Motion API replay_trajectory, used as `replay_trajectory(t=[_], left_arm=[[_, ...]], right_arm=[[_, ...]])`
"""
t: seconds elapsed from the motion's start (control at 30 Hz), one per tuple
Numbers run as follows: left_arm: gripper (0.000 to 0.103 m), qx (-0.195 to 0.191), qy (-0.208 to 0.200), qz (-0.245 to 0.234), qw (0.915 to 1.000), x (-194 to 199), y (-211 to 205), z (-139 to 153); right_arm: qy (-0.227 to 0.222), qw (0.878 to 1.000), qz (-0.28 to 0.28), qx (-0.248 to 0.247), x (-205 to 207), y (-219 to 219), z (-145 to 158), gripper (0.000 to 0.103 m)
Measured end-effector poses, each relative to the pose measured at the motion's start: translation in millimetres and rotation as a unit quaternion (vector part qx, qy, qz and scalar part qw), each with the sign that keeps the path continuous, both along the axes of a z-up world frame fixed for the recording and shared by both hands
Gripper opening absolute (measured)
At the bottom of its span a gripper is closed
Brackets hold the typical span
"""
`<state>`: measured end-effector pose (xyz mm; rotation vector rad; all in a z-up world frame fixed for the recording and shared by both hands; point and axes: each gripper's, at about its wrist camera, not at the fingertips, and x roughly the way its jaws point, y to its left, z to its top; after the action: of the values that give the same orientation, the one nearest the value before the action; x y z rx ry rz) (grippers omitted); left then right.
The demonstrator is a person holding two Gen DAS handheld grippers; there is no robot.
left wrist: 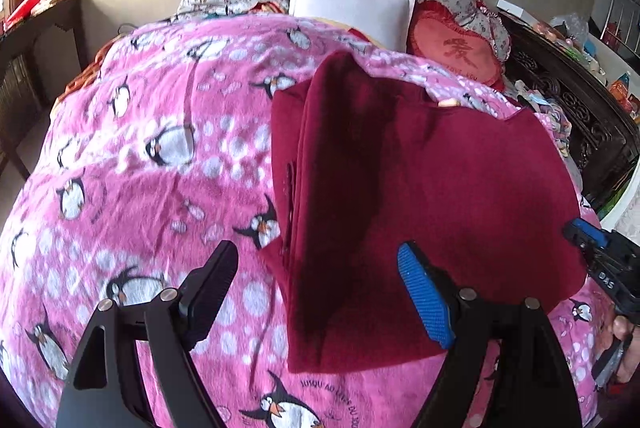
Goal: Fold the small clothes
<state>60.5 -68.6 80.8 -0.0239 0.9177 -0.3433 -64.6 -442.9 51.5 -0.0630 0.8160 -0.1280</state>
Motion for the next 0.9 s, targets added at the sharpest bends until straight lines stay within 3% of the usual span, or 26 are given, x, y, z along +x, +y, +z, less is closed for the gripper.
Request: replay_trajectory(t=[0.47,0.73,0.9], left_arm=[[0.082,-0.017,0.018,0.008,0.9997,-11.6,10.4,-8.6],[0.082,-0.021,0.034,0.012,0.9991,-13.6,15.9,-16.9],[0.083,-0.046,0.046,0.018,0.9977,-15.3,28.7,-17.3]], right_arm=[[-0.013,1.000,0.013,0.017,-22.3,9.4,15.0,0.030],[0.021,0.999,0.005,0.029,-9.2,4.9,-13.7,0.033],[-0.006,0.998,0.014,0.058,-14.5,8.9,10.2,0.038]])
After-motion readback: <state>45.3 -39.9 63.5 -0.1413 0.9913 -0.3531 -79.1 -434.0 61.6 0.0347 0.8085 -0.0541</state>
